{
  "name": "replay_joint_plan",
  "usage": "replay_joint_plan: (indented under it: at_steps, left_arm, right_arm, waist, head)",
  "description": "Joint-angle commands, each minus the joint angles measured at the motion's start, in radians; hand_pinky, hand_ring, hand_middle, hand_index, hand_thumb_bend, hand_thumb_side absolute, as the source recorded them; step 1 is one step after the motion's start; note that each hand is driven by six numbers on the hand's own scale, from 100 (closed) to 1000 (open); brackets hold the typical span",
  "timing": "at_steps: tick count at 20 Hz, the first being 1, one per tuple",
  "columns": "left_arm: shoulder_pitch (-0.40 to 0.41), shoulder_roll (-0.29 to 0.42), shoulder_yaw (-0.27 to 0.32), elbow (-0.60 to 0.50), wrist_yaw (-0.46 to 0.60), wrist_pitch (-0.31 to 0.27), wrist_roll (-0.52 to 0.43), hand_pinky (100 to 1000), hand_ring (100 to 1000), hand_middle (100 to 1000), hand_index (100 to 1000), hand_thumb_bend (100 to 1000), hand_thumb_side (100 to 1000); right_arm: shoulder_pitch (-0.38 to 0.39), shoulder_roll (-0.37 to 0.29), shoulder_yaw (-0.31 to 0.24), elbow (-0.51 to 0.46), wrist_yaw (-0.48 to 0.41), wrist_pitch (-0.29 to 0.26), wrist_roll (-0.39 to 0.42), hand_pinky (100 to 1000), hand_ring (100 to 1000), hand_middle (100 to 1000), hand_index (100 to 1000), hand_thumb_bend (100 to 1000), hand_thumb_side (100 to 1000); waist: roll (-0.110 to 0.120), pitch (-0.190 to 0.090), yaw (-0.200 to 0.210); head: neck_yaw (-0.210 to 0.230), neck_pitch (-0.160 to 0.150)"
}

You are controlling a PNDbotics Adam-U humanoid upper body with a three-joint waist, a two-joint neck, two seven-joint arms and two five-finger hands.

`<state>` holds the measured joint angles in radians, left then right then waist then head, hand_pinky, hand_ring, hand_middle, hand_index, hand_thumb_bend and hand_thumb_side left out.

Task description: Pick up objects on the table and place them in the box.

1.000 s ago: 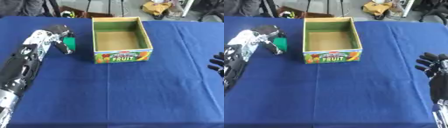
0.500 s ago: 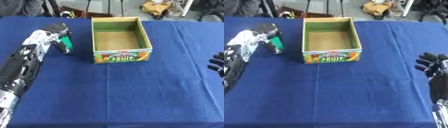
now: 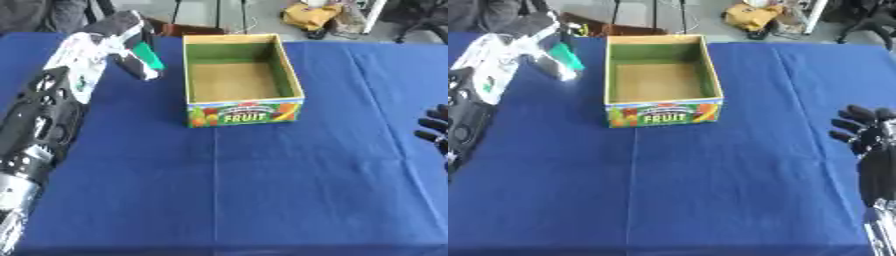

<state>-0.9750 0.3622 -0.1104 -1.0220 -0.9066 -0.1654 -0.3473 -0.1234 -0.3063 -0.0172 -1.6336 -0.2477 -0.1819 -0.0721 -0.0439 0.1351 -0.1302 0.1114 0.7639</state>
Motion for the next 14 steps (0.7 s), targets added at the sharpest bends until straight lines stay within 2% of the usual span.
replay_joint_plan:
  at_steps: [1, 5, 11, 13, 14]
  left_arm:
    - [-0.045, -0.033, -0.024, -0.039, 0.032, 0.007, -0.02, 526, 224, 157, 387, 197, 100]
    - [-0.065, -0.104, -0.044, 0.017, -0.039, 0.011, -0.002, 531, 241, 173, 404, 226, 100]
    - [-0.046, -0.17, -0.028, 0.136, -0.215, 0.032, 0.107, 560, 323, 251, 472, 233, 100]
    - [-0.037, -0.181, -0.025, 0.163, -0.26, 0.038, 0.146, 584, 386, 311, 521, 181, 101]
    - [-0.033, -0.186, -0.023, 0.173, -0.273, 0.037, 0.162, 622, 468, 399, 591, 152, 168]
  right_arm:
    - [-0.012, -0.017, 0.002, -0.008, 0.0, 0.0, 0.006, 726, 753, 719, 797, 100, 1000]
    - [-0.018, -0.015, 0.007, -0.006, -0.003, 0.001, 0.011, 726, 753, 719, 797, 100, 1000]
    - [-0.022, -0.009, 0.012, -0.005, -0.003, 0.002, 0.018, 726, 753, 719, 797, 100, 1000]
    - [-0.023, -0.007, 0.012, -0.004, -0.003, 0.002, 0.018, 726, 753, 719, 797, 100, 1000]
    - [-0.023, -0.007, 0.012, -0.005, -0.002, 0.002, 0.019, 726, 753, 719, 797, 100, 1000]
  waist:
    - [0.003, -0.018, -0.007]
    - [0.003, -0.018, -0.024]
    - [0.002, -0.011, -0.048]
    - [0.003, -0.007, -0.052]
    - [0.003, -0.007, -0.053]
  head:
    - [0.008, 0.005]
    - [0.02, -0.002]
    - [0.036, -0.013]
    - [0.036, -0.015]
    - [0.036, -0.015]
